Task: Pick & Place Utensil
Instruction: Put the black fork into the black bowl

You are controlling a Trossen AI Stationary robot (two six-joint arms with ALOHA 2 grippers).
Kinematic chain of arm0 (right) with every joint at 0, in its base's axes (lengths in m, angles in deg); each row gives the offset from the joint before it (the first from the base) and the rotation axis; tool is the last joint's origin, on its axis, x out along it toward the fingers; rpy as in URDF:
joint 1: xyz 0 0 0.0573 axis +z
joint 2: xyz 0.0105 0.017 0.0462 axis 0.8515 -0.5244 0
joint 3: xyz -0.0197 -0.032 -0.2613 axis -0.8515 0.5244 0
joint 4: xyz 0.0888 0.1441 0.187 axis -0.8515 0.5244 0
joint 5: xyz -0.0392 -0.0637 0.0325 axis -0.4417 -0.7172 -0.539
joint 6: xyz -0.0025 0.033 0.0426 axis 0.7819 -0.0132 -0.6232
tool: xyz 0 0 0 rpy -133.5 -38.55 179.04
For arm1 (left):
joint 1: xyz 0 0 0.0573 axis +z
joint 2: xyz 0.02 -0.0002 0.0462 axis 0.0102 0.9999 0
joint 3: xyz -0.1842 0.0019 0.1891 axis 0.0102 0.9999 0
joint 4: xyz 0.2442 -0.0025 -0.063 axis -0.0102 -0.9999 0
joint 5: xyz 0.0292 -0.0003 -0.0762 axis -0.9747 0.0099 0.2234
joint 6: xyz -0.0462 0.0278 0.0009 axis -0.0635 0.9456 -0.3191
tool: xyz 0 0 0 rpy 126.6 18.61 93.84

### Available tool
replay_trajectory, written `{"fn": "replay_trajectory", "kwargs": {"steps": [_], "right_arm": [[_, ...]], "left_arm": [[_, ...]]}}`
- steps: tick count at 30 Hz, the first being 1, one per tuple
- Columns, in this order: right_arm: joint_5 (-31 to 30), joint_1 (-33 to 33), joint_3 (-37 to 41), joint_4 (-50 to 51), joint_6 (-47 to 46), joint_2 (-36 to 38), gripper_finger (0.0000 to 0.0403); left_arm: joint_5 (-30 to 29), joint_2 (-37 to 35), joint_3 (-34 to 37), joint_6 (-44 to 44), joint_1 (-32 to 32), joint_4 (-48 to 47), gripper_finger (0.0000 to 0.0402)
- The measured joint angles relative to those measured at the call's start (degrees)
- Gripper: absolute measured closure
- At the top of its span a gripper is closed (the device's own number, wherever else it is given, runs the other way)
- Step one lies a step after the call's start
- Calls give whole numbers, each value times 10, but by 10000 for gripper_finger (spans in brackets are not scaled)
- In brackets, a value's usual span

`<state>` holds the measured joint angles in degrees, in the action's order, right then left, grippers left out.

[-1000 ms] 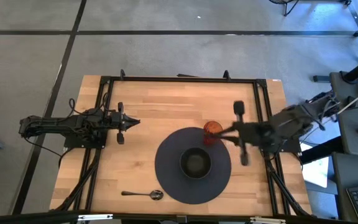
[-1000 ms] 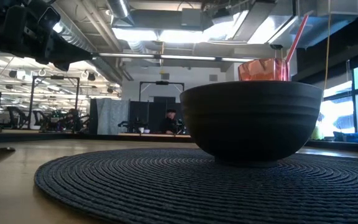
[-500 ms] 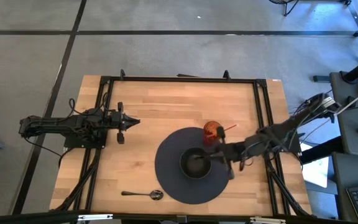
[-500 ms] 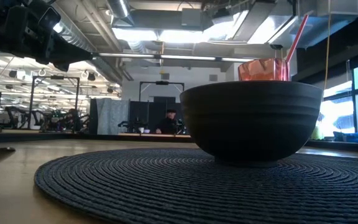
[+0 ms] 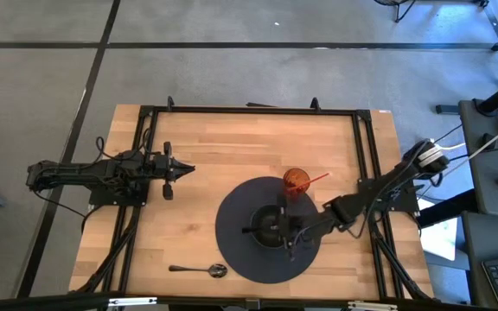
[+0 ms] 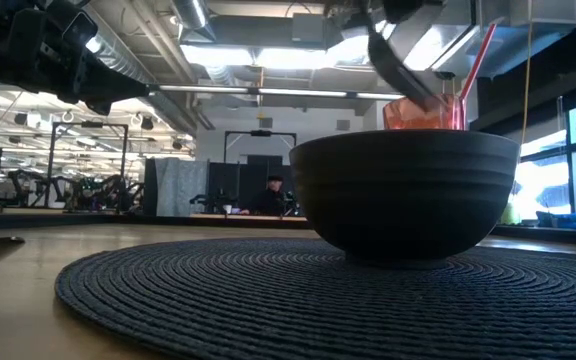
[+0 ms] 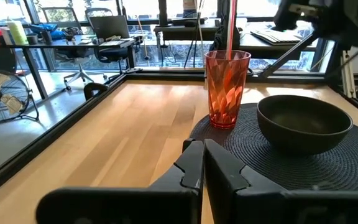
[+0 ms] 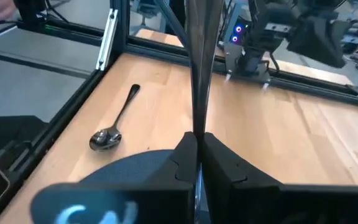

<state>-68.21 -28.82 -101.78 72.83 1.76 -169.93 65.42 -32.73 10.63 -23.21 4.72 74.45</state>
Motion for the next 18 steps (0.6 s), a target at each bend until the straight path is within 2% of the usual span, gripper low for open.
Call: {"fn": "replay_trajectory", "kwargs": {"steps": [3, 8, 18], "right_arm": [[-8, -4, 0, -12, -10, -26, 390], [-59, -12, 0, 12, -40, -54, 390], [-60, -21, 0, 45, -103, -86, 389]], "left_arm": [[0, 0, 0, 0, 0, 0, 398], [0, 0, 0, 0, 0, 0, 394], [0, 0, 0, 0, 0, 0, 395]]}}
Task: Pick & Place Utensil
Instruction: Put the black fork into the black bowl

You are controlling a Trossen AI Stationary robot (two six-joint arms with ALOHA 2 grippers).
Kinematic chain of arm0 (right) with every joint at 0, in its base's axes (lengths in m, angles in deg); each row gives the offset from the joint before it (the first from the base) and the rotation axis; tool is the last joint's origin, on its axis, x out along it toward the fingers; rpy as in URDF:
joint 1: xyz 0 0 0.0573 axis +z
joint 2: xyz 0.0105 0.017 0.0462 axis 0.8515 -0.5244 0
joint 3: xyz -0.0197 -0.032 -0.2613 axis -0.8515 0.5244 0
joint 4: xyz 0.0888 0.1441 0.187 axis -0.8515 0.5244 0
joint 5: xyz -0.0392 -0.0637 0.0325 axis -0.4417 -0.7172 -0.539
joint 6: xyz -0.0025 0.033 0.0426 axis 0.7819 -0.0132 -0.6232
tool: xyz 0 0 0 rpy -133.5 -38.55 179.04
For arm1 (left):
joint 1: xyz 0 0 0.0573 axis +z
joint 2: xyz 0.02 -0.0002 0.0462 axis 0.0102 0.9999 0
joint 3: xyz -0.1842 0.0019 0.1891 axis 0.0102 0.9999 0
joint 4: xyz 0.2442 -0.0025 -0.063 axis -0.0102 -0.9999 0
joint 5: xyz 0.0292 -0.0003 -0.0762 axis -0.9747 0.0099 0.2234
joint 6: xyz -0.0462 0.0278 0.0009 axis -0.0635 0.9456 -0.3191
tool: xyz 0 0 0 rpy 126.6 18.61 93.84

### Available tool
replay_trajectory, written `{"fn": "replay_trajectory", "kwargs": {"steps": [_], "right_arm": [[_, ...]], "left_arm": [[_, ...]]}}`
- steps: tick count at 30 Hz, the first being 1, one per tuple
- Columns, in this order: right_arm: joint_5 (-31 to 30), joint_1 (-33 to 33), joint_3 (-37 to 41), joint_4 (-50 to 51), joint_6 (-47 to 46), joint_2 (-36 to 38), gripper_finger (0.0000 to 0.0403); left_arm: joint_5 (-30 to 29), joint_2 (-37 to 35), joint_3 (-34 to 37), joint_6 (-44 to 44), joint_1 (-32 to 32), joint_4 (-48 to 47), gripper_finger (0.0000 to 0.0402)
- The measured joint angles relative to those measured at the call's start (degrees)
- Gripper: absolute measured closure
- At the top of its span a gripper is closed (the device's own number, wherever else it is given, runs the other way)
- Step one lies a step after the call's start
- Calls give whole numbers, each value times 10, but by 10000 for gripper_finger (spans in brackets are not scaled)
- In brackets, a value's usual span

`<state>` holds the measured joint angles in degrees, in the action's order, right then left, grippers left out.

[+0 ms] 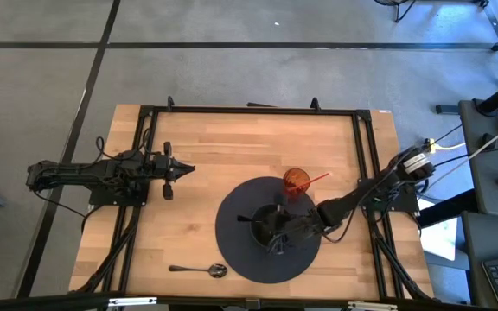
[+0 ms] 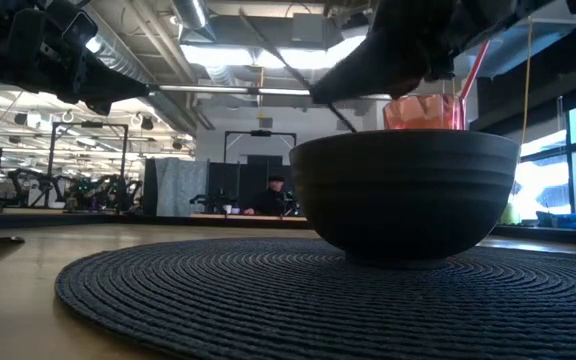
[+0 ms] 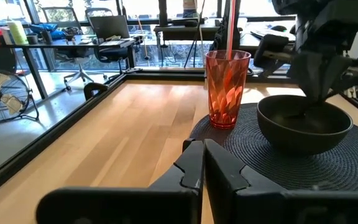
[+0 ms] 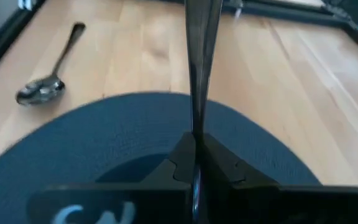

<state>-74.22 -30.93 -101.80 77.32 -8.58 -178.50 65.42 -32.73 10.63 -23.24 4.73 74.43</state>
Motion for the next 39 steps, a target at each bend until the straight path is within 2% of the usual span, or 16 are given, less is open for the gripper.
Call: {"fn": "replay_trajectory", "kwargs": {"steps": [11, 22, 26, 33, 39], "right_arm": [[0, -2, 0, 4, -13, -16, 381], [0, -2, 0, 3, -27, -16, 285], [0, -2, 0, 3, -24, -11, 266], [-6, -2, 0, -5, -22, -10, 264], [-30, -2, 0, 11, -34, -10, 297]], "left_arm": [[0, 0, 0, 0, 0, 0, 397], [0, 0, 0, 4, 0, 0, 396], [0, 0, 0, 4, 0, 0, 393], [0, 0, 0, 4, 0, 0, 398], [4, 0, 0, 4, 0, 0, 394]]}}
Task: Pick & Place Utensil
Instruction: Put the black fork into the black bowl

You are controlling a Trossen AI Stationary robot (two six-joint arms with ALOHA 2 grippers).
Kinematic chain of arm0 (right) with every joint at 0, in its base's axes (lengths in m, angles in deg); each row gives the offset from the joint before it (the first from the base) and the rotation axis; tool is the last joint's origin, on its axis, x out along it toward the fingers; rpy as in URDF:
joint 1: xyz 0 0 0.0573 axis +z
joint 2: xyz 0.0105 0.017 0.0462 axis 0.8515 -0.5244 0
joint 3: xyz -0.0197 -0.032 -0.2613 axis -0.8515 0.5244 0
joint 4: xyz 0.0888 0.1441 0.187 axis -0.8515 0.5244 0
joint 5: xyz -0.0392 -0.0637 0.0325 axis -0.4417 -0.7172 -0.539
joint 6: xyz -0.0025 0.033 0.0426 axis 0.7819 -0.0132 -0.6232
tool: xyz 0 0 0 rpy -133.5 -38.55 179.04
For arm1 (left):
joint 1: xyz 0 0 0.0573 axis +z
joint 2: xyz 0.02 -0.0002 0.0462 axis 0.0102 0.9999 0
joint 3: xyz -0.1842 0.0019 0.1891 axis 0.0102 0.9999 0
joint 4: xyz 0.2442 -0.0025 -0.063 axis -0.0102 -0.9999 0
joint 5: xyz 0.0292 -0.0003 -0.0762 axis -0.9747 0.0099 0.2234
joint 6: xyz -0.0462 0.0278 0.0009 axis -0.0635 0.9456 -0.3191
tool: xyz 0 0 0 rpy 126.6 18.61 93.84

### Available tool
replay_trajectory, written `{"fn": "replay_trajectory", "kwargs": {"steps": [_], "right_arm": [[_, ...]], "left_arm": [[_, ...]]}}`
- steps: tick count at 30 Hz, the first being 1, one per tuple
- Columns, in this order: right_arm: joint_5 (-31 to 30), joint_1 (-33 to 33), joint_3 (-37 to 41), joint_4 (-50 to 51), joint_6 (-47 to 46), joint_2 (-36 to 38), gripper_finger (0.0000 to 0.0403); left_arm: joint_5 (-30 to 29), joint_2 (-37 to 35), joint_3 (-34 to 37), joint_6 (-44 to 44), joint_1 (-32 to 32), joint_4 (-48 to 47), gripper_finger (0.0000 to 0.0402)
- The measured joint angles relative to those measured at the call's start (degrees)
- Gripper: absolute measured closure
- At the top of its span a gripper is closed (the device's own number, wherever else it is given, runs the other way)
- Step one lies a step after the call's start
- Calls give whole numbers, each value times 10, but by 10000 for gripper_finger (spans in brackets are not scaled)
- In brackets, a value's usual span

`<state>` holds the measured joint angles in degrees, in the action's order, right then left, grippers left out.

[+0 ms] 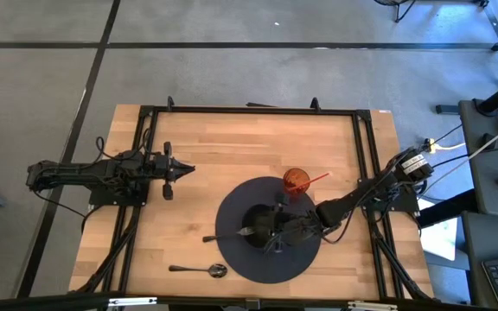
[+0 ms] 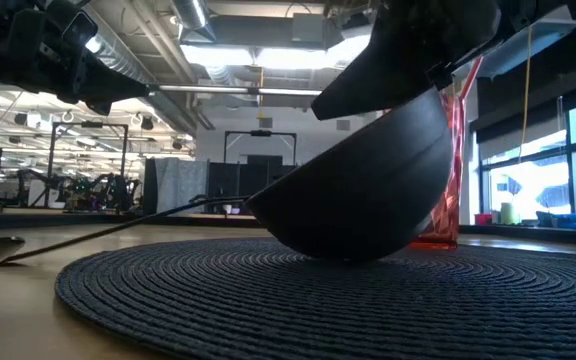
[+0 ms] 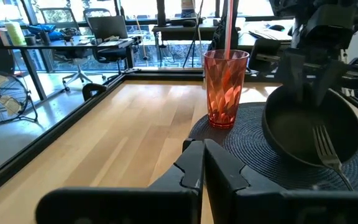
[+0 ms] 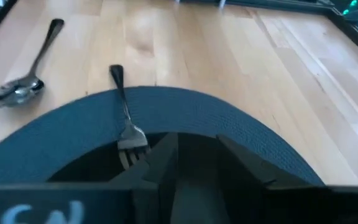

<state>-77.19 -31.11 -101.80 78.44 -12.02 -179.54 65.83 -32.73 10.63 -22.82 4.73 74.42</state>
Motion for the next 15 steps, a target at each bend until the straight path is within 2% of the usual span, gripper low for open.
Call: {"fn": "replay_trajectory", "kwargs": {"steps": [8, 15], "right_arm": [[0, -3, 4, 51, -42, 0, 393], [0, -7, 66, -21, -57, 0, 397]], "left_arm": [[1, 0, 0, 0, 0, 0, 395], [1, 0, 0, -2, 0, 0, 395]]}}
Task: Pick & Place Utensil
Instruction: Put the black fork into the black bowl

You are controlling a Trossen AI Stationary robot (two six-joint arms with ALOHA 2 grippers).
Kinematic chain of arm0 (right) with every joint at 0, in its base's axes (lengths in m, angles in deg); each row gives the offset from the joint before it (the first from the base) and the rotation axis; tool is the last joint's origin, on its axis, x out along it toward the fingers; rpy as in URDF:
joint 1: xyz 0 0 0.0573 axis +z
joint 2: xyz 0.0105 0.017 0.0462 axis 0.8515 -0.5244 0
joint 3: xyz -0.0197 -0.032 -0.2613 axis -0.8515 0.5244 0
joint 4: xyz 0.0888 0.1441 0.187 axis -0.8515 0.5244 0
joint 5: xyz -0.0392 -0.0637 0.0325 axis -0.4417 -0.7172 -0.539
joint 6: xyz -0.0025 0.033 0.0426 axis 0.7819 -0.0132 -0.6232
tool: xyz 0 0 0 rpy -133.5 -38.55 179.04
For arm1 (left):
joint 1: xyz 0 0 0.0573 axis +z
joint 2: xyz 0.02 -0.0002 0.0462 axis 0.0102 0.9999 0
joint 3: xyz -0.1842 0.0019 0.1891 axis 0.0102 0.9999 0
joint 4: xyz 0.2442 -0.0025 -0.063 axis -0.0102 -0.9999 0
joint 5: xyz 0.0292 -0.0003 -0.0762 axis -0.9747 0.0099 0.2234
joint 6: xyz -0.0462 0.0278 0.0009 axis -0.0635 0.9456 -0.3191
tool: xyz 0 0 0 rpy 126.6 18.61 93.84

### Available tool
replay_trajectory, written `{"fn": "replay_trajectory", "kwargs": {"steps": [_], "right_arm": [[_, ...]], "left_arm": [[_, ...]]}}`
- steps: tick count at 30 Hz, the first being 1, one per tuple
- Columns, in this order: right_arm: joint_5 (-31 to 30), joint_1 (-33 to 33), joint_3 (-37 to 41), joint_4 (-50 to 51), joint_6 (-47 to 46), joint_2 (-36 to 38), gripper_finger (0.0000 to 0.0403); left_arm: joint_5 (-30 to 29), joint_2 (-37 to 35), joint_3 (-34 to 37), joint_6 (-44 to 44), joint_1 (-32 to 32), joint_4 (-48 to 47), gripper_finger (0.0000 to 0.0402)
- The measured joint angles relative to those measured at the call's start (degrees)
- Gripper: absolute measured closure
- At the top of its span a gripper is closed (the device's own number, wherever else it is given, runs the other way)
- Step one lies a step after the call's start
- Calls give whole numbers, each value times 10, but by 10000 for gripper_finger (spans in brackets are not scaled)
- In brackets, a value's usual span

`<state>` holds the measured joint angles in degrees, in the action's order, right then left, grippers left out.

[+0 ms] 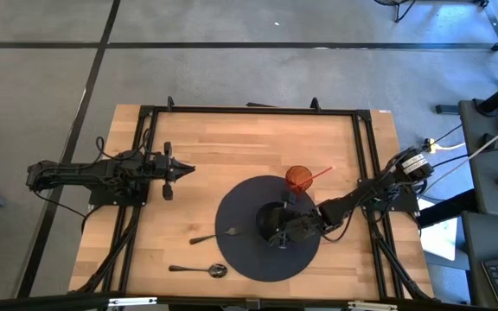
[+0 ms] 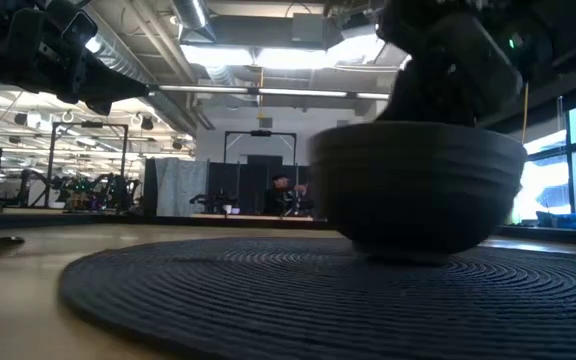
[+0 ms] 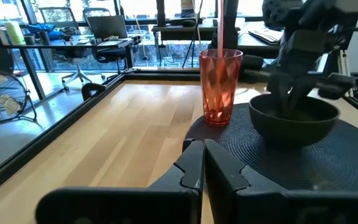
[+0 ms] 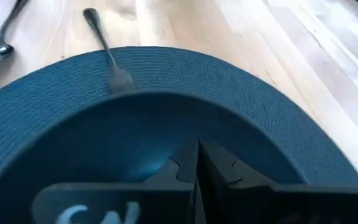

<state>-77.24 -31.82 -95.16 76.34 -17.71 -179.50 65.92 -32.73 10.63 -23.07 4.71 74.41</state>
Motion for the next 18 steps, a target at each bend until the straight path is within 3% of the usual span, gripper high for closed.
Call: {"fn": "replay_trajectory", "kwargs": {"steps": [5, 12, 15, 18], "right_arm": [[0, -3, 32, -79, 18, 0, 395], [7, -2, 12, -98, 65, 0, 399], [49, -2, -19, -98, 100, 0, 387], [127, -1, -48, -95, 148, 25, 373]], "left_arm": [[0, 0, 0, -1, 0, 0, 397], [0, 0, 0, -1, 0, 0, 394], [0, 0, 0, -2, 0, 0, 396], [0, 0, 0, -2, 0, 0, 395]]}}
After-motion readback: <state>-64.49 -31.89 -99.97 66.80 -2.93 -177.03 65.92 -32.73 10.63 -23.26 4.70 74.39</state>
